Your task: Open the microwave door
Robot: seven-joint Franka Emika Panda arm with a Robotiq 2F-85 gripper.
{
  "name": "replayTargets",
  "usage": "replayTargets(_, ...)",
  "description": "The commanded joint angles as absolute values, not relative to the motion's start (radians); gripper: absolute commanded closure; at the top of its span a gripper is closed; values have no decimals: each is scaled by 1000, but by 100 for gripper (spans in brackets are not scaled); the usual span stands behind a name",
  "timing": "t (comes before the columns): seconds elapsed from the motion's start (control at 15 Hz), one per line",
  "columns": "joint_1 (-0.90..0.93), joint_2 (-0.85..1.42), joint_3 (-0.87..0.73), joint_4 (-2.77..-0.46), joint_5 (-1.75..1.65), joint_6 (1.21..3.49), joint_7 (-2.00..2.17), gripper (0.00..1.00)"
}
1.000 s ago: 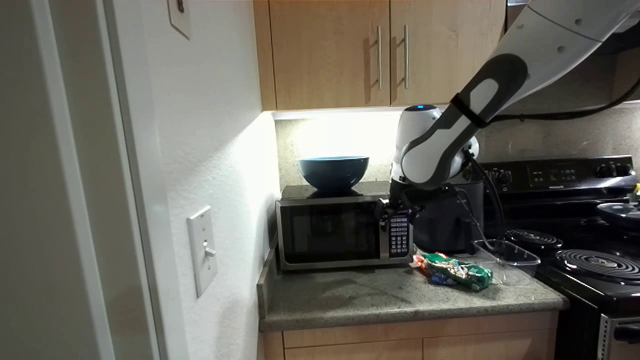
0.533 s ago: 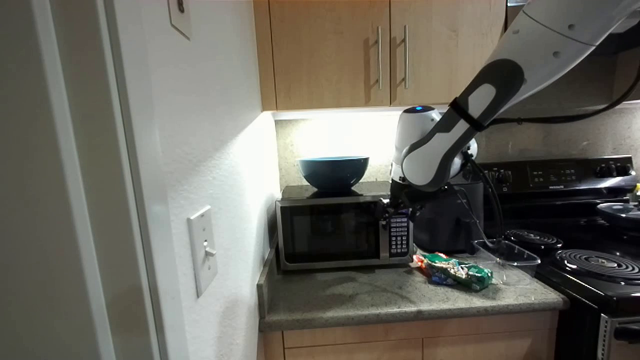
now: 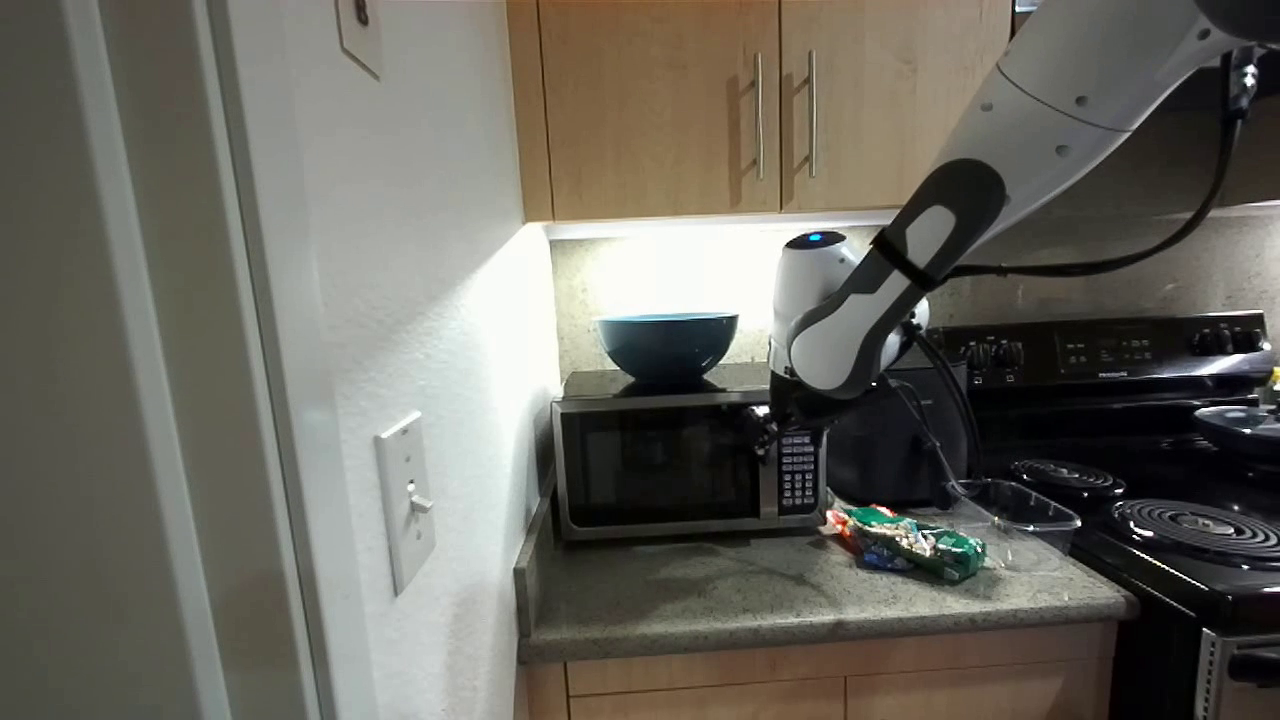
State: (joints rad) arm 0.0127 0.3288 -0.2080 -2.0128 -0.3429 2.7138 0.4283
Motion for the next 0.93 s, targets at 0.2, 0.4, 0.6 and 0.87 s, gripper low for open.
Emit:
replayTargets(0.2,77,397,-302,-1923,-413,2736,514,0)
replayTargets(0.4,73,447,-303,-1845,-366,2713,501,8)
replayTargets(0.6,71,489,-299,-1791,-341,2695,483,39)
replayTargets(0.87,62,531,-289,-1741,-303,2664,461,66)
